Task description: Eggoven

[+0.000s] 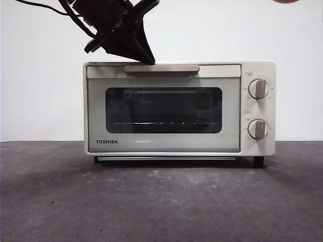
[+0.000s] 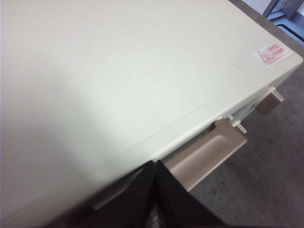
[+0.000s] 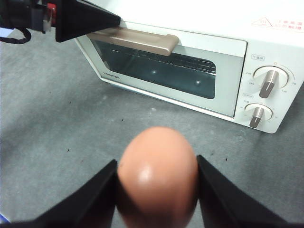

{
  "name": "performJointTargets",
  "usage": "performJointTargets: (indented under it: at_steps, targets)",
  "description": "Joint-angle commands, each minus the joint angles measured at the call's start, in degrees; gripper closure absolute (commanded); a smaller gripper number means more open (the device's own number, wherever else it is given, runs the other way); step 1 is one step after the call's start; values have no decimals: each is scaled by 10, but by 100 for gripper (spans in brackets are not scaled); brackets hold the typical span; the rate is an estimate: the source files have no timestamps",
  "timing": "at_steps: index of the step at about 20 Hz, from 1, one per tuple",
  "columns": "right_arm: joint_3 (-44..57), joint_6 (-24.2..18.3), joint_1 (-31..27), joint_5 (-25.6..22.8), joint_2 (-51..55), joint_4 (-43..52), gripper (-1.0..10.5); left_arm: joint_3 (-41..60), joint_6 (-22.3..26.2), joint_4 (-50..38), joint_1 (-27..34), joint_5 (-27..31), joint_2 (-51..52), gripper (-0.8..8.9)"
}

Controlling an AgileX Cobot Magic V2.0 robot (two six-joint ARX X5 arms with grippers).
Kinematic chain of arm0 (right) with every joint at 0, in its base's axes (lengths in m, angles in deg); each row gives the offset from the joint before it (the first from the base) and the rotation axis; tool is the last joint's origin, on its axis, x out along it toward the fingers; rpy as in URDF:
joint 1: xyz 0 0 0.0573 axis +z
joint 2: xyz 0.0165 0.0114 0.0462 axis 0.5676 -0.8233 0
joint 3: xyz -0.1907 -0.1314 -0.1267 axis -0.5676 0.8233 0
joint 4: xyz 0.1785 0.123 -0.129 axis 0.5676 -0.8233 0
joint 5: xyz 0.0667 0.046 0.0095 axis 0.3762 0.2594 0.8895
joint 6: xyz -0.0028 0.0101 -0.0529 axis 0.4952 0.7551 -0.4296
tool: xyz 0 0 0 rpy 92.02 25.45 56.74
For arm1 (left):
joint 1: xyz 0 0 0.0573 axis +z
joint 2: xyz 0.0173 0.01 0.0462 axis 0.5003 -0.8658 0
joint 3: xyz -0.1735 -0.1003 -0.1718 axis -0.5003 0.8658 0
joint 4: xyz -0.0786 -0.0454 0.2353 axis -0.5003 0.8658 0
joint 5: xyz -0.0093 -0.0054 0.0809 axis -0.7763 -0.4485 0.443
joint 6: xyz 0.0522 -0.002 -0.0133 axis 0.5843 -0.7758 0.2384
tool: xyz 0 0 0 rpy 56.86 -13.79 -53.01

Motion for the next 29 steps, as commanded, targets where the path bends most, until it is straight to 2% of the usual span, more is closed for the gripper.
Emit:
performJointTargets:
  at_steps: [1,9,16,24,29]
  targets:
    - [-7,-7,5,-1,-4,7,944,-12,15,9,-9,7,-16,806]
    - [-7,-8,5,-1,-4,7,944,-12,25,47,-31,11,-19,806]
    - [-7,-14,5,-1,-4,11,944,-12,24,116,-64,11,-19,806]
    - [-7,-18,5,-3,-4,24,944,-13,3,193,-109,7,-6,806]
    - [-7,-18,4,-16,-5,26,944,-13,-14,213,-134,6,35,807]
